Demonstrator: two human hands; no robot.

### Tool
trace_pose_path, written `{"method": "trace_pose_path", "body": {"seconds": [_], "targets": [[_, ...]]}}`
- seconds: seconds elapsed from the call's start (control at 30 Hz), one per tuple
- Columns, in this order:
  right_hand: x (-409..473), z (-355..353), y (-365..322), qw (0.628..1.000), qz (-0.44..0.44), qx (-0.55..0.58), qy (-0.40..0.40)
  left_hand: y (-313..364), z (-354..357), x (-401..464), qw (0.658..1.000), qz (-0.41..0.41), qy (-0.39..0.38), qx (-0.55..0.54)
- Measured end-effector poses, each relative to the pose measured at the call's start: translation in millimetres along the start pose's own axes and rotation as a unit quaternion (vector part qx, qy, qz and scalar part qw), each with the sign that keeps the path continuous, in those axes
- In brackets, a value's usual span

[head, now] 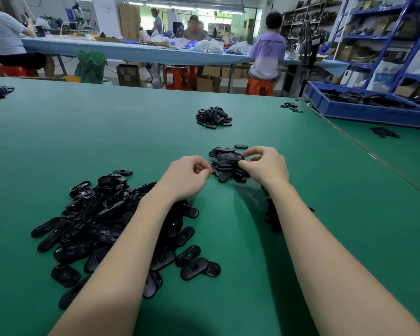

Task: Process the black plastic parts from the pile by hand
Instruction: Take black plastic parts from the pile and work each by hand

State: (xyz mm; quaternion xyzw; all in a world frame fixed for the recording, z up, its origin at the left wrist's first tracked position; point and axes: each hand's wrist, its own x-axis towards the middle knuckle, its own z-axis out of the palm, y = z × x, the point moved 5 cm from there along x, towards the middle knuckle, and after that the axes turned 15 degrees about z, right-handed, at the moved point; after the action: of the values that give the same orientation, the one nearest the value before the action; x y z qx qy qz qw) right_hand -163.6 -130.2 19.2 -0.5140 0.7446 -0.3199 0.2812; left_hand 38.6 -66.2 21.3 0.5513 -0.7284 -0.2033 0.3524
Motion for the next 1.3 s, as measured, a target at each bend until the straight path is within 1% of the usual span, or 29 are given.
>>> {"method": "trace_pose_path", "body": {"seconds": [0.07,0.17,0.27,0.4,0.5,0.57,0.63,0.9,1.0,1.1,1.2,1.3], "targets": [[2.7,8.0,-0.5,1.0,0.012,-0.015,-0.005,1.1,1.3,-0.4,0.999,0.009,-0.032,0.037],[3.0,12.5,1.0,1.0,0.019,-0.018,-0.003,0.8,2.7,-2.4,0.996,0.012,-0.07,0.058],[-1.7,8.3,2.4,1.0,0.002,-0.001,0.006,-3.4,-2.3,-2.1,0.993,0.011,-0.068,0.093],[-13.4,4.9,14.4,1.0,-0.015,0.004,-0.008,-15.5,-13.7,-2.3,0.987,-0.022,-0.063,0.147],[-22.8,5.1,27.3,1.0,-0.025,-0.008,-0.015,-25.4,-15.4,-4.5,0.976,-0.055,-0.096,0.189],[-29.0,4.9,32.1,0.999,-0.033,-0.013,-0.02,-29.1,-12.9,-5.8,0.97,-0.065,-0.118,0.202],[-32.6,5.3,32.2,0.999,-0.041,-0.018,-0.029,-30.9,-12.4,-6.7,0.968,-0.069,-0.124,0.209],[-39.8,4.2,31.8,0.997,-0.044,-0.011,-0.063,-29.9,-13.3,-7.6,0.971,-0.06,-0.092,0.214],[-41.1,2.6,33.2,0.996,-0.038,0.019,-0.077,-26.5,-12.4,-7.0,0.97,-0.049,-0.077,0.225],[-40.3,-1.9,33.7,0.995,-0.034,0.051,-0.078,-21.8,-10.8,-5.5,0.975,-0.038,-0.046,0.216],[-39.8,-7.4,36.1,0.994,-0.029,0.066,-0.08,-15.6,-7.6,-4.7,0.975,-0.033,-0.046,0.214],[-36.7,-18.5,40.0,0.996,-0.023,0.052,-0.064,-7.8,-4.6,-4.5,0.986,-0.015,-0.036,0.164]]}}
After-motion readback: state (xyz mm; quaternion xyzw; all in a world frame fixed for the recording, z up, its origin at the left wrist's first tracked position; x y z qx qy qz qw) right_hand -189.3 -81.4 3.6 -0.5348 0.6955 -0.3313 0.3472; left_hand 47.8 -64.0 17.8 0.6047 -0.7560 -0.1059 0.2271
